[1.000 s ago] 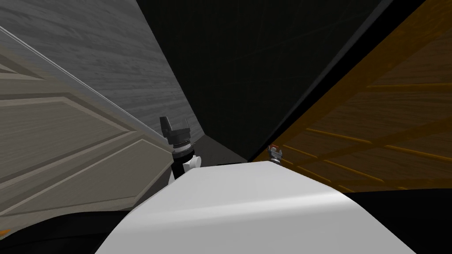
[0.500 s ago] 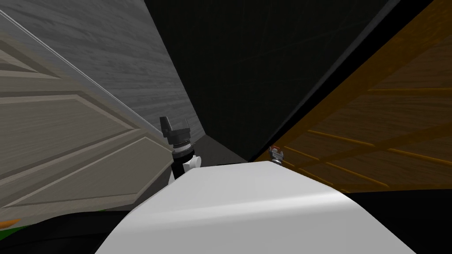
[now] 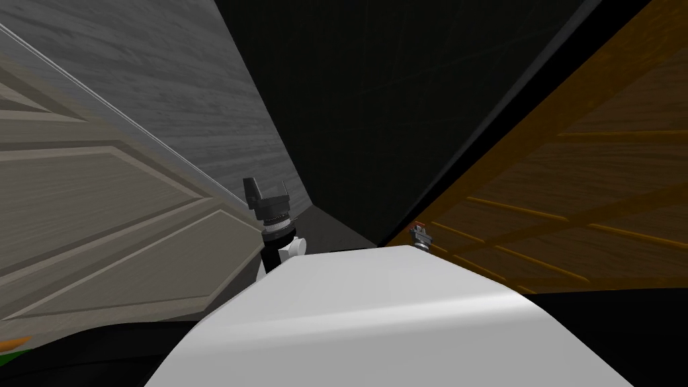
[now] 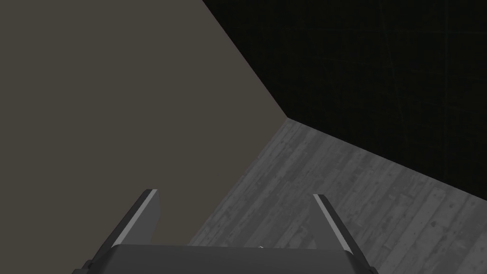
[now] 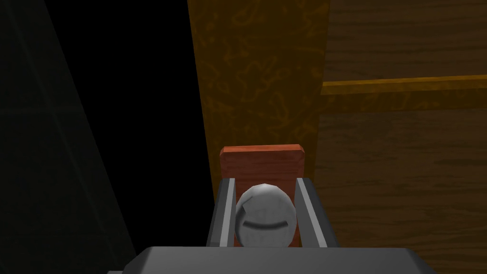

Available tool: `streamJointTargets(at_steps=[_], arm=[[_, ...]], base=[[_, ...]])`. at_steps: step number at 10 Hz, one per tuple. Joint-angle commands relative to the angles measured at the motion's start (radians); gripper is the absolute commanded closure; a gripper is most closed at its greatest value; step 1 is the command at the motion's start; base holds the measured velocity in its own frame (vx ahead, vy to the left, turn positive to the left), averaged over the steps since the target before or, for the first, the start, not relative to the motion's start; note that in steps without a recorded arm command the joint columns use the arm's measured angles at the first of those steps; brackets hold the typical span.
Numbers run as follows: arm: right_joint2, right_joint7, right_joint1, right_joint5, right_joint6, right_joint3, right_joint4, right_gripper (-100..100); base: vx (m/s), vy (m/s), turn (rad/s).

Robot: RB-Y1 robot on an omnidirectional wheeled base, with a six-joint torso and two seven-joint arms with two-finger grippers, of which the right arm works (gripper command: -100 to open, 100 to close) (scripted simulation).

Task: Pull the door open

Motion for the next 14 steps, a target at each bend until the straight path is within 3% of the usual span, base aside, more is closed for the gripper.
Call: streamJointTargets(at_steps=[1, 3, 11, 12, 14], arm=[[0.001, 0.001, -0.002, 0.0, 0.009, 0.002, 0.003, 100], [-0.005, -0.011, 0.007, 0.012, -0.001, 0.018, -0.007, 100], [-0.032, -0.069, 0.042, 0.07, -0.008, 0.109, -0.041, 100], [-0.037, -0.068, 0.029, 0.067, -0.019, 0.1, -0.037, 100], [-0.046, -0.089, 0.045, 0.088, -0.028, 0.134, -0.048, 100]], base=[[0.0, 0.0, 0.0], [-0.07, 0.008, 0.022], [-0.215, 0.029, 0.063], [-0.097, 0.022, 0.019], [-0.194, 0.015, 0.057]])
